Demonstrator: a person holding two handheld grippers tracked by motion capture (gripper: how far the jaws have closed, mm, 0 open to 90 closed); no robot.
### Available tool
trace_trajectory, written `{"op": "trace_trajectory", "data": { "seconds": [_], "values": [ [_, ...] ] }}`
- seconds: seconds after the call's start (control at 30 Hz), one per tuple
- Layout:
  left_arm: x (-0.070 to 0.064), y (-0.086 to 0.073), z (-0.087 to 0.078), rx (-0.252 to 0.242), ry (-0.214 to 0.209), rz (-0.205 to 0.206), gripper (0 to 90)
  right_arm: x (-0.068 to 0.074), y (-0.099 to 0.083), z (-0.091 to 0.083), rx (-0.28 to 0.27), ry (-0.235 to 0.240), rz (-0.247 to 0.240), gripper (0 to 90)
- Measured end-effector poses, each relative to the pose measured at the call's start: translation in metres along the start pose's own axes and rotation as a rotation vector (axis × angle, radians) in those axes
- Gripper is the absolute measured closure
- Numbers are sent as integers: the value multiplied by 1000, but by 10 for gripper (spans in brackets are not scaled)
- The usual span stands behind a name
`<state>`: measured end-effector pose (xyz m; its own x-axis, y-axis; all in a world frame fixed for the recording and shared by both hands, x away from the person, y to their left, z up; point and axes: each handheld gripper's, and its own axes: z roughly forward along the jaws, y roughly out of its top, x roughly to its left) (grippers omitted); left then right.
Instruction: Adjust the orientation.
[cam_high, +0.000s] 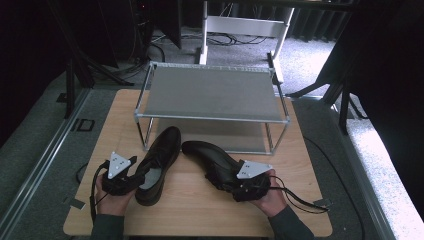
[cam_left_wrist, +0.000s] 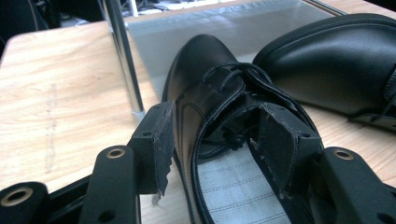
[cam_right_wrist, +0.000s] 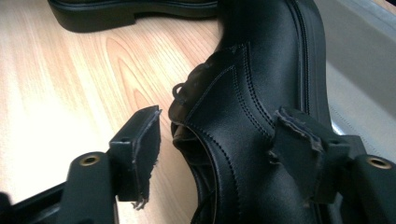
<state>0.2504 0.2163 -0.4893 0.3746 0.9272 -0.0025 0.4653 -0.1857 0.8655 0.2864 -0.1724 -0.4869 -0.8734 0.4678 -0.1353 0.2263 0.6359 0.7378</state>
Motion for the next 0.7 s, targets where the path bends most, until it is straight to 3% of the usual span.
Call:
{"op": "trace_trajectory", "data": {
  "seconds": [0.03,0.13,0.2,0.27,0.37,0.47,0.57,0.6,0.7],
  "values": [
    [0,0,1,0,0,-1,463,0,0,0,0,0,0,277],
    [-1,-1,2,4,-2,-3,462,-5,-1,5,32,-77,-27,255],
    [-1,-1,2,6,-8,-5,461,-7,-1,5,32,-79,-29,263],
    [-1,-1,3,7,-9,-8,460,-11,0,5,39,-105,-52,272],
    [0,-2,3,9,-9,-12,460,-18,2,5,49,-140,-50,286],
    [1,-3,3,9,-14,-19,459,-31,2,5,50,-148,-18,303],
    [2,-3,4,13,-13,-22,459,-51,2,7,70,-148,48,330],
    [2,-4,4,13,-14,-25,459,-51,2,7,70,-148,48,330],
    [3,-4,4,18,-18,-28,459,-69,2,6,60,-112,122,426]
  ]
}}
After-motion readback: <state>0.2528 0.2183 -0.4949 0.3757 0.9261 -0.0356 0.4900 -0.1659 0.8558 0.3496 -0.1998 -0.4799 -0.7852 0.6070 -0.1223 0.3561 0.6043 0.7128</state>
